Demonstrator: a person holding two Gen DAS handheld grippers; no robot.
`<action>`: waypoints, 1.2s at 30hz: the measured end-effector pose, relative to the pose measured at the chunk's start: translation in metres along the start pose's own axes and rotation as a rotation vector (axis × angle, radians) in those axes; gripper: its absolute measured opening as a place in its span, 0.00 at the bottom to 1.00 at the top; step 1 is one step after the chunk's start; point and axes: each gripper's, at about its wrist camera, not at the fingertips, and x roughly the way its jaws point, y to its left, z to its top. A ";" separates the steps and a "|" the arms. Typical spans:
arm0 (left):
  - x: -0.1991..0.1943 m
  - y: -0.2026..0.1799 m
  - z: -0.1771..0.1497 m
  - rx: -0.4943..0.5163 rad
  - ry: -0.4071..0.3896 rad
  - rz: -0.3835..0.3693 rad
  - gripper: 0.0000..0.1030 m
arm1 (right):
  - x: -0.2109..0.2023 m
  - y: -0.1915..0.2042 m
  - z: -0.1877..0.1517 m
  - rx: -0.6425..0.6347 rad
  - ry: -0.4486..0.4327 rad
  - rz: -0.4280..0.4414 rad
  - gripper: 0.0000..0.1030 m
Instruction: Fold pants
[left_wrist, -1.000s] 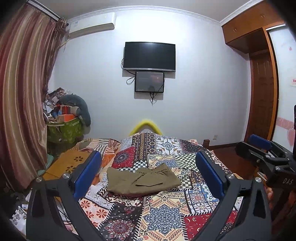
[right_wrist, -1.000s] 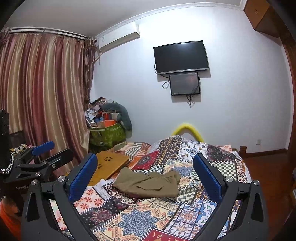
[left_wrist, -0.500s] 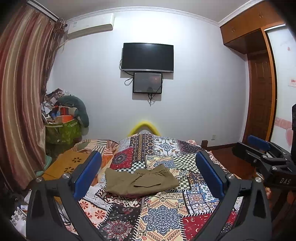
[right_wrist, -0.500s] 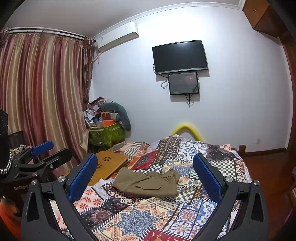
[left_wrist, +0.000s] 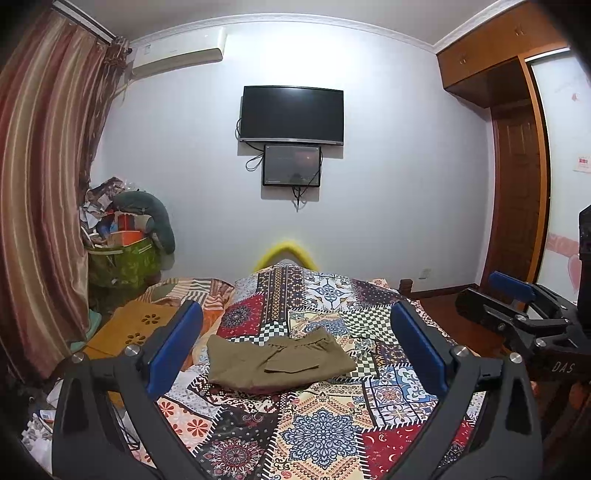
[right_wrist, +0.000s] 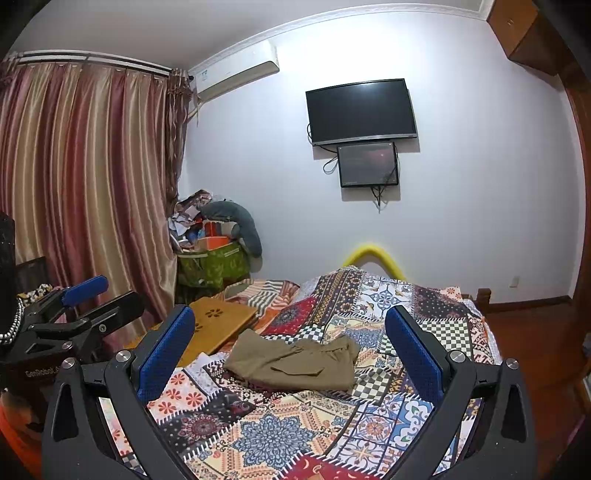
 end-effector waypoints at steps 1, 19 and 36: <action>0.000 0.000 0.000 -0.001 0.000 0.000 1.00 | 0.000 0.000 0.000 -0.001 0.001 0.000 1.00; -0.001 -0.001 0.000 -0.004 -0.001 -0.007 1.00 | 0.000 0.001 -0.001 -0.002 0.000 0.000 1.00; 0.001 0.002 0.000 -0.026 0.007 -0.023 1.00 | 0.000 0.002 -0.001 -0.004 0.000 -0.002 1.00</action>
